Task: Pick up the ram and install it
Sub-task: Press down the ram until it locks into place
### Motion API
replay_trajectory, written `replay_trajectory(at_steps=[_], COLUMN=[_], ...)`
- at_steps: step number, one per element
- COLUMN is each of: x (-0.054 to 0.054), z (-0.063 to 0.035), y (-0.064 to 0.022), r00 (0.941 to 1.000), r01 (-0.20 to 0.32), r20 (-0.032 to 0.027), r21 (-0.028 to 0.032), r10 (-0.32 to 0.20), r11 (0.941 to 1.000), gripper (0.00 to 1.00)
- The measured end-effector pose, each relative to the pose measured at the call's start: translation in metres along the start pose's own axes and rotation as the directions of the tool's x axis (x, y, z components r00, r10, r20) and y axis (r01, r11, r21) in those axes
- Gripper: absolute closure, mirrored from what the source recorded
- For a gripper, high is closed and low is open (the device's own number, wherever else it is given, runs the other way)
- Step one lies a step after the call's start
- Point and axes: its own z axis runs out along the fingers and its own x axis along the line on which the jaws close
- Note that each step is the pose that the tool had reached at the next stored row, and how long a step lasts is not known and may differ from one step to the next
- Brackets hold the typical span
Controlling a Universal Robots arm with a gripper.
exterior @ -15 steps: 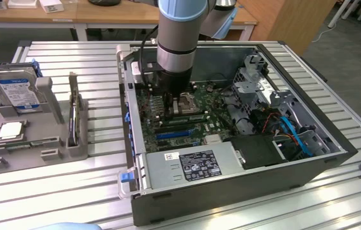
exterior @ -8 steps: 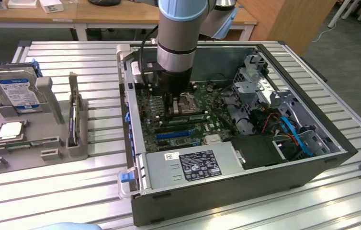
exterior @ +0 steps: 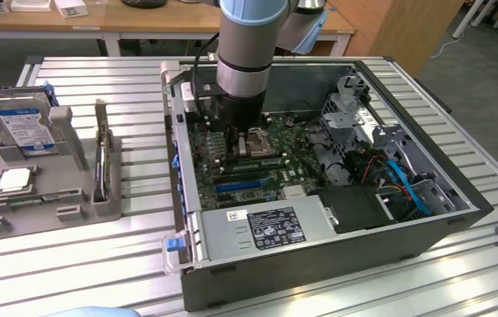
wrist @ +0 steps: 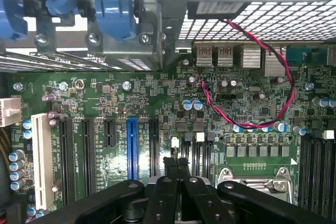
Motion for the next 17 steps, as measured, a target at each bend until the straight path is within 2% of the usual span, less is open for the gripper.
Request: replay_trajectory(at_steps=[2,7,11,17], x=[0.000,0.000,0.000,0.000], z=[-0.0006,-0.0059,-0.0086,-0.0113], y=[-0.0007,-0.0034,-0.0078,-0.0186], r00=[1.0000,1.0000,1.0000,1.0000], r01=[-0.001,-0.003,-0.003,-0.003], r20=[-0.0003,-0.0005,-0.0006,0.0017], r21=[-0.0018,-0.0136,-0.0196,-0.0219], r10=[0.001,0.003,0.003,0.003], r11=[1.0000,0.9999,0.9998,0.9998], gripper=[0.90,0.90,0.90,0.90])
